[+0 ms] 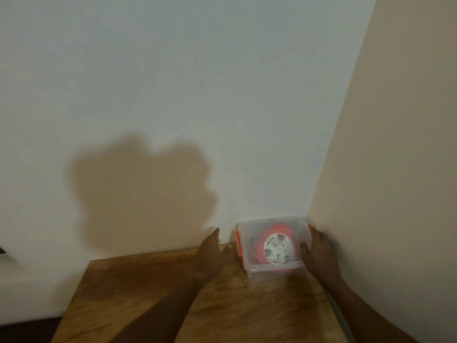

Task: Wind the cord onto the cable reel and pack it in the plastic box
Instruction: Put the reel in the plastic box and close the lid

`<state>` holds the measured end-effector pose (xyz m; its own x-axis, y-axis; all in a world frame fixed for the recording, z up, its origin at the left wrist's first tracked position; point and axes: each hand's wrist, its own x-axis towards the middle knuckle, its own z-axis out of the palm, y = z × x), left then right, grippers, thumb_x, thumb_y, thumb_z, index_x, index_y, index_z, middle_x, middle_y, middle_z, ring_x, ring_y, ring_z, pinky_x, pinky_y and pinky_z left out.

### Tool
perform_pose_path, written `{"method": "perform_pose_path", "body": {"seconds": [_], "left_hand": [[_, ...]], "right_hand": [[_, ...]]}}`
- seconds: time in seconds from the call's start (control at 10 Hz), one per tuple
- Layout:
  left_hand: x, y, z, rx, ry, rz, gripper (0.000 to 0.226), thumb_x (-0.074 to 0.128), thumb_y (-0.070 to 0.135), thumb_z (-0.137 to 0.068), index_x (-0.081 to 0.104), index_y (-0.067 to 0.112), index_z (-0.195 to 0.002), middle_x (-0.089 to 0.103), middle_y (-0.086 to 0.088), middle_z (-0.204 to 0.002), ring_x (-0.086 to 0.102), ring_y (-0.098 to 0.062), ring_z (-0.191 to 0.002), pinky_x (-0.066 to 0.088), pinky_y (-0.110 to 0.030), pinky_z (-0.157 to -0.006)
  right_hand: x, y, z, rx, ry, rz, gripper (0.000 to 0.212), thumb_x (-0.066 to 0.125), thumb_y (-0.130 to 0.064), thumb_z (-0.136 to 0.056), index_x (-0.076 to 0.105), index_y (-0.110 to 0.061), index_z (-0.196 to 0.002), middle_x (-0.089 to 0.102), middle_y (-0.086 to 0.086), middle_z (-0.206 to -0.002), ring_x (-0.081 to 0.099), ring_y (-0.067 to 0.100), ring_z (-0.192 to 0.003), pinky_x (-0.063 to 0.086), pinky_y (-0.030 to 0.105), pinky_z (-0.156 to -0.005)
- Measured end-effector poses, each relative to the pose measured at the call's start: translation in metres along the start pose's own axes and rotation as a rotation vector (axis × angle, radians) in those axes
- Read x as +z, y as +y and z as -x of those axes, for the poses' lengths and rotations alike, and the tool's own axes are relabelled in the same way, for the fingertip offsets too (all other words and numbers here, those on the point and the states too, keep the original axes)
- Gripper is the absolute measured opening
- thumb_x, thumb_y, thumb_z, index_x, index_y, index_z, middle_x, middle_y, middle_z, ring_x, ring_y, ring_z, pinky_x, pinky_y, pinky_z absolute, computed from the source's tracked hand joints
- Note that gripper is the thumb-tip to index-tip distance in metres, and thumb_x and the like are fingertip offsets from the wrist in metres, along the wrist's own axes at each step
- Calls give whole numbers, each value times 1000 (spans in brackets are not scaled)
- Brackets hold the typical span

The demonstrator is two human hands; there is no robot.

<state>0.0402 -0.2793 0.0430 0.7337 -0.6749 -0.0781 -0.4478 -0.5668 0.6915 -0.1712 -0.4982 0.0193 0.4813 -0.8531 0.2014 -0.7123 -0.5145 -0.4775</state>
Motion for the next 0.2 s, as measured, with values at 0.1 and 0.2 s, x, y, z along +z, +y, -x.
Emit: {"method": "perform_pose_path", "body": {"seconds": [0.1,0.2], "left_hand": [[-52,-6,-4,92,119,-150,71,56,36,-103,26,9,-162,34,-11,-167,35,-25,-153,29,-36,-123],[-115,5,-3,191,298,-247,67,54,36,-104,31,7,-160,38,-12,-165,37,-27,-152,36,-41,-120]], "right_hand": [[-9,-35,-2,-172,64,130,61,59,-33,-90,41,-4,-141,47,21,-142,43,37,-130,38,49,-107],[-27,-89,-10,-329,169,140,64,60,-33,-89,39,-4,-142,40,22,-147,34,40,-136,32,55,-110]]}}
